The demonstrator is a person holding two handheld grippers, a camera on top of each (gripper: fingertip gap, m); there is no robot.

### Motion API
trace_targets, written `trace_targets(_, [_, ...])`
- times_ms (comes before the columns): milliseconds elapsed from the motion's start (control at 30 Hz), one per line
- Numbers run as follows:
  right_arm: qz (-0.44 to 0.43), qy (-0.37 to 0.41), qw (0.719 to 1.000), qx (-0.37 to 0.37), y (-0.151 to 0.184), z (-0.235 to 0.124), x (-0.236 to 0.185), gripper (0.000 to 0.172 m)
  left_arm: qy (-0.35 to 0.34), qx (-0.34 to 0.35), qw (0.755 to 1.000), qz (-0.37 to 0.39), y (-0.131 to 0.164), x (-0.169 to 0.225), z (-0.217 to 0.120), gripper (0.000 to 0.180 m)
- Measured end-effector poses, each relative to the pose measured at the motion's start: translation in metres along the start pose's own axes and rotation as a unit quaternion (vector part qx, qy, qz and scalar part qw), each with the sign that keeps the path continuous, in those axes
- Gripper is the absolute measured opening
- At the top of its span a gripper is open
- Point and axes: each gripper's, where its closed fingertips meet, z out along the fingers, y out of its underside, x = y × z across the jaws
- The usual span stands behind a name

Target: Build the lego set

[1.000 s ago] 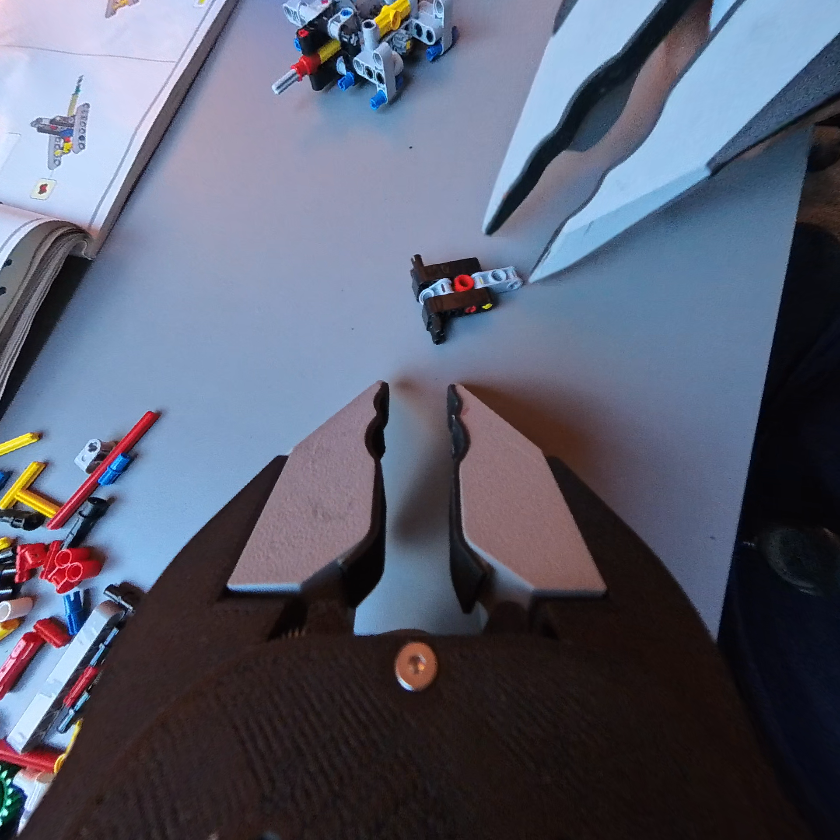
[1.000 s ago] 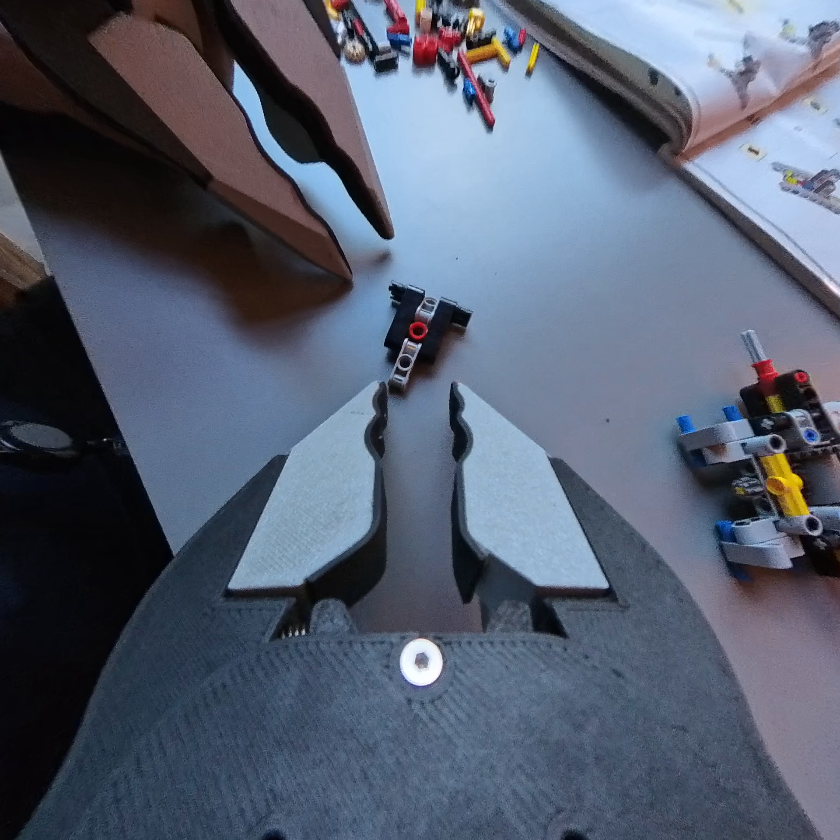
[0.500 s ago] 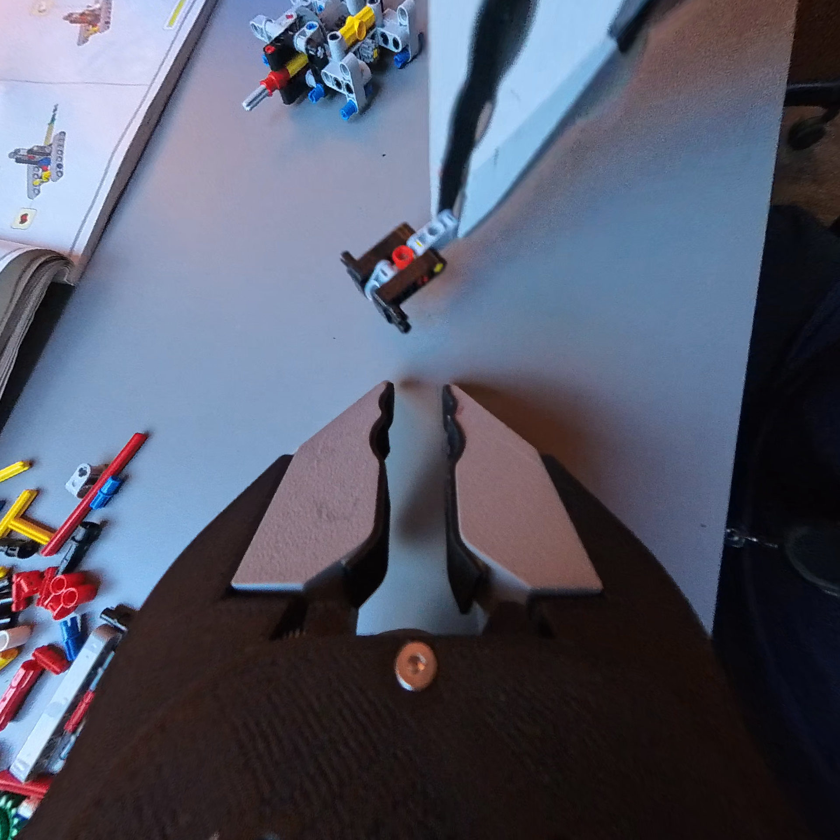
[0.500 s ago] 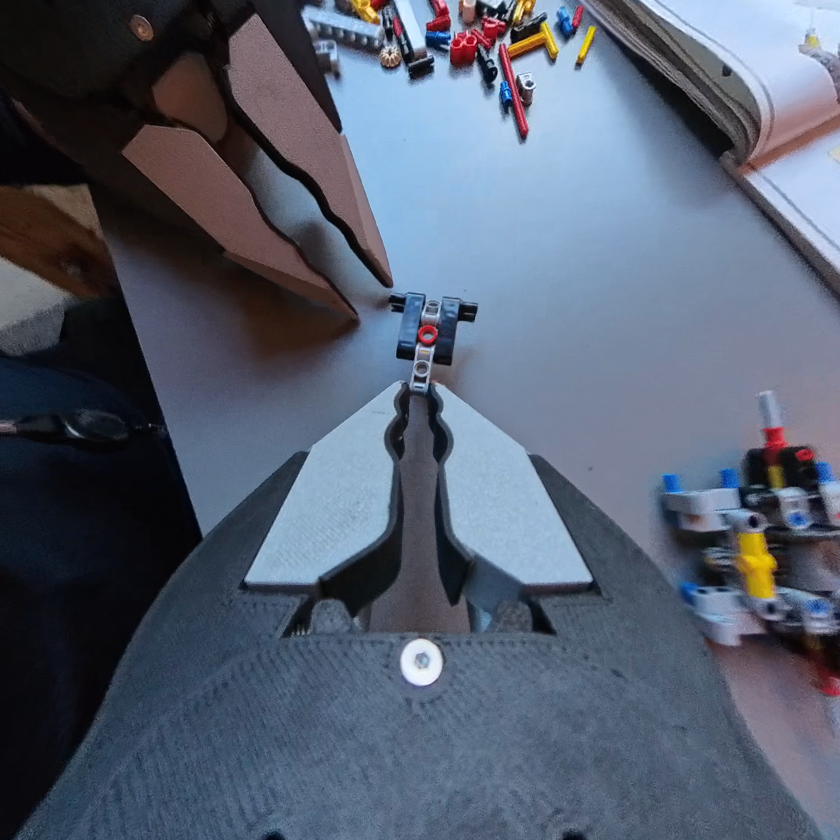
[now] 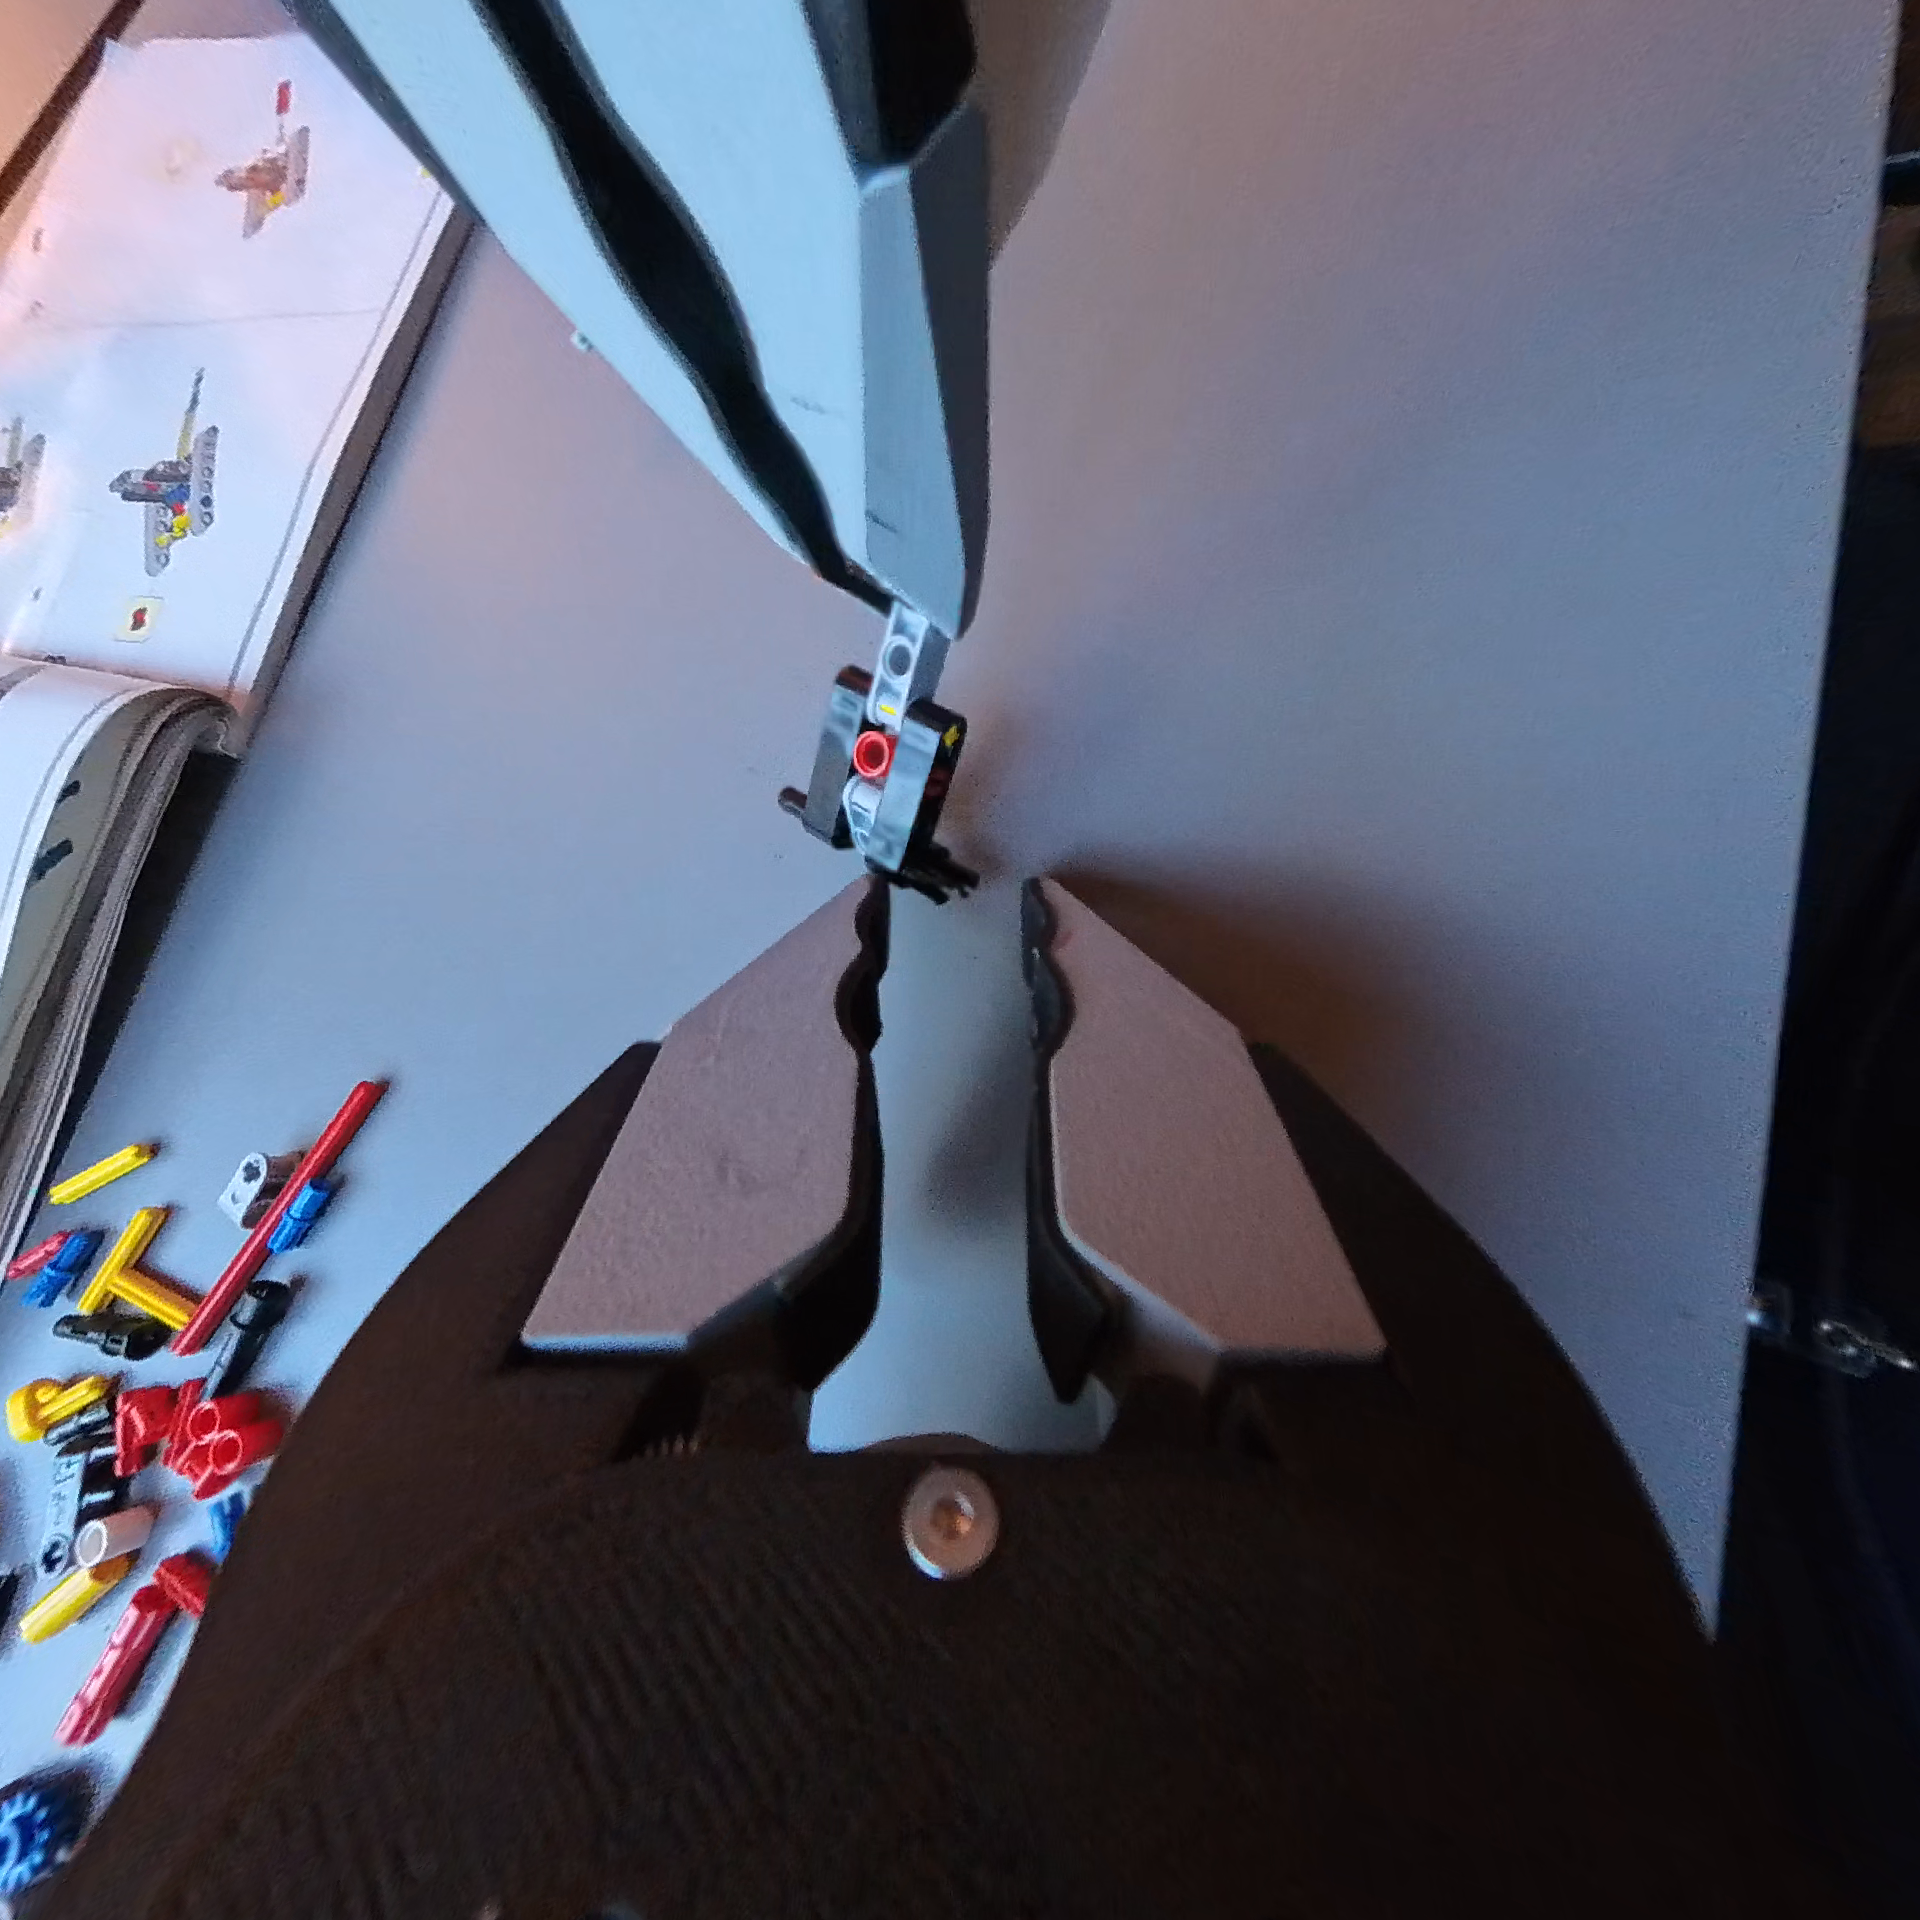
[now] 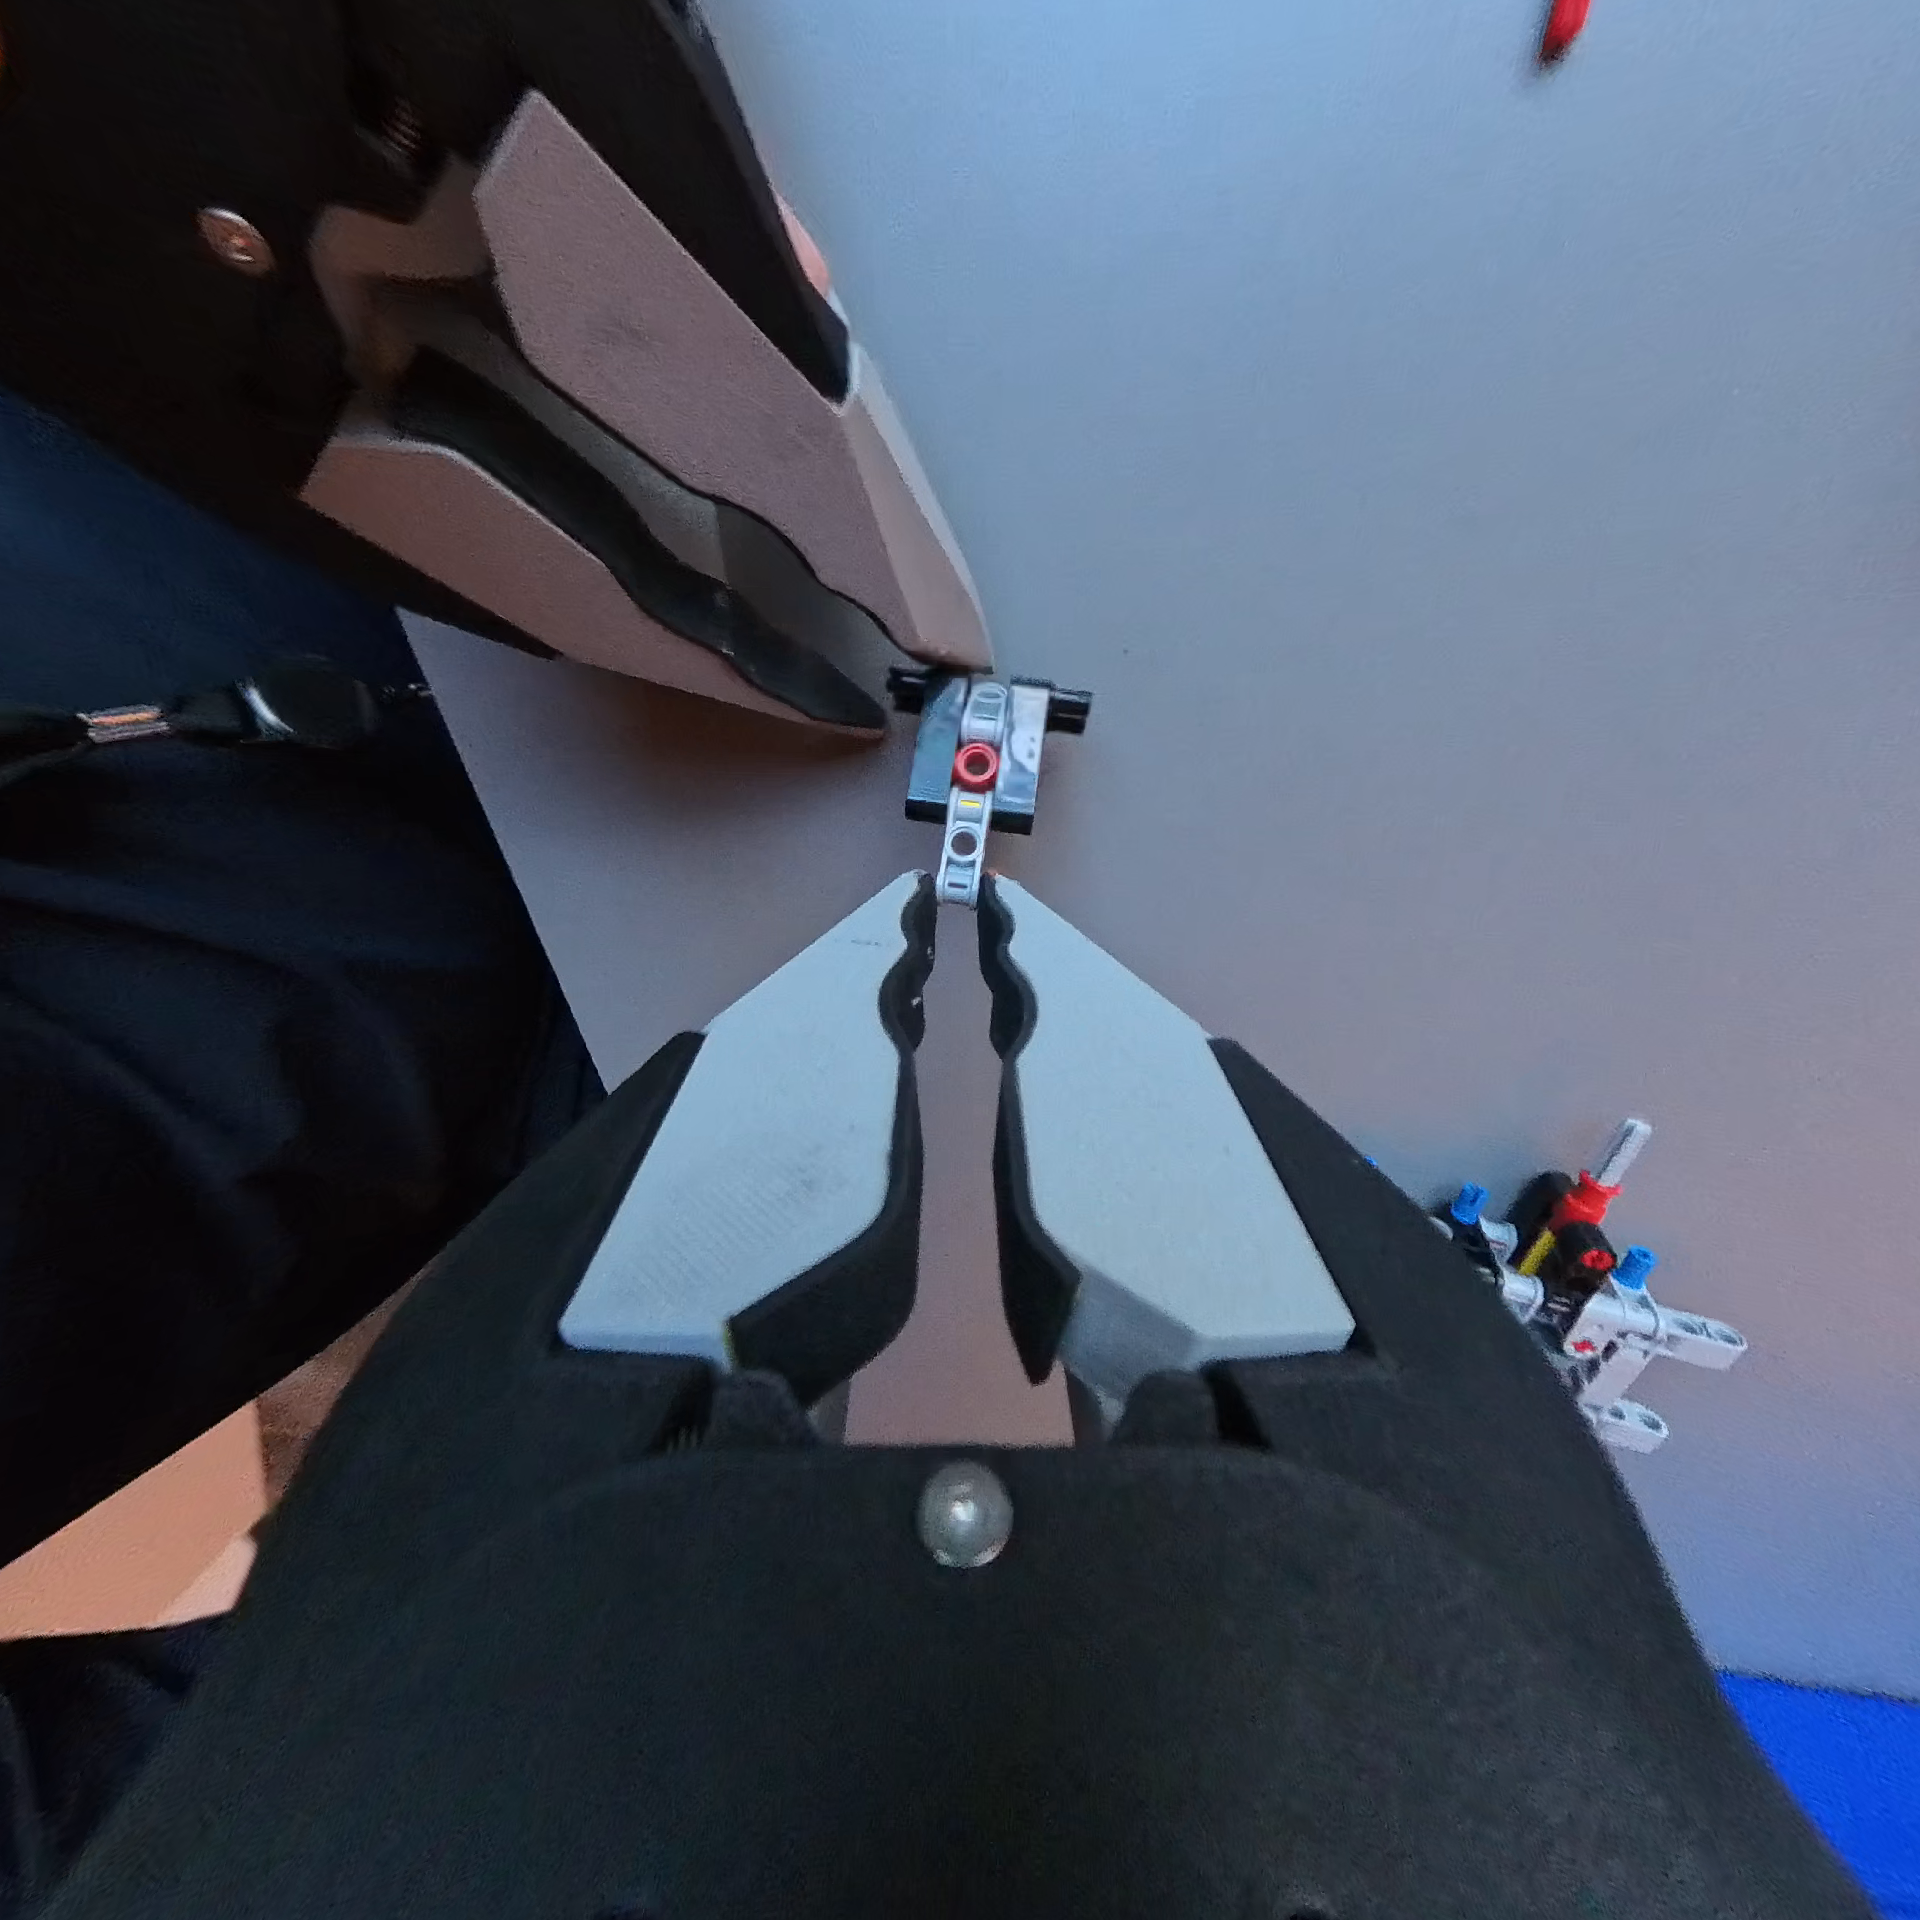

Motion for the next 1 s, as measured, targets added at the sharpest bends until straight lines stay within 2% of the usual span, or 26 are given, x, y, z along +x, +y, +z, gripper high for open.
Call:
trace_targets(133, [0.039,-0.03,0.999,-0.008,-0.002,0.001,0.006,0.005,0.015,-0.001,1.0,0.002,0.0,0.004,0.0,0.015])
trace_targets(267, [0.054,-0.08,0.993,0.069,-0.023,-0.01,0.001,0.005,0.029,0.0,1.0,0.005,0.0,0.007,0.001,0.009])
trace_targets(433, [0.063,-0.084,0.988,0.113,-0.031,0.0,0.007,0.005,0.03,0.002,1.0,-0.001,-0.001,0.006,0.0,0.017])
trace_targets(633, [0.01,-0.025,0.99,0.142,-0.033,-0.003,0.002,0.005,0.046,0.005,0.999,0.003,-0.001,0.011,-0.001,0.018])
trace_targets(800, [-0.075,0.066,0.986,0.137,-0.031,-0.001,0.004,0.005,0.056,0.006,0.998,-0.011,-0.001,0.01,-0.001,0.036])
trace_targets(1000, [-0.101,0.067,0.98,0.158,-0.034,0.004,-0.005,0.005,0.054,0.006,0.998,-0.01,-0.002,0.01,-0.002,0.038])
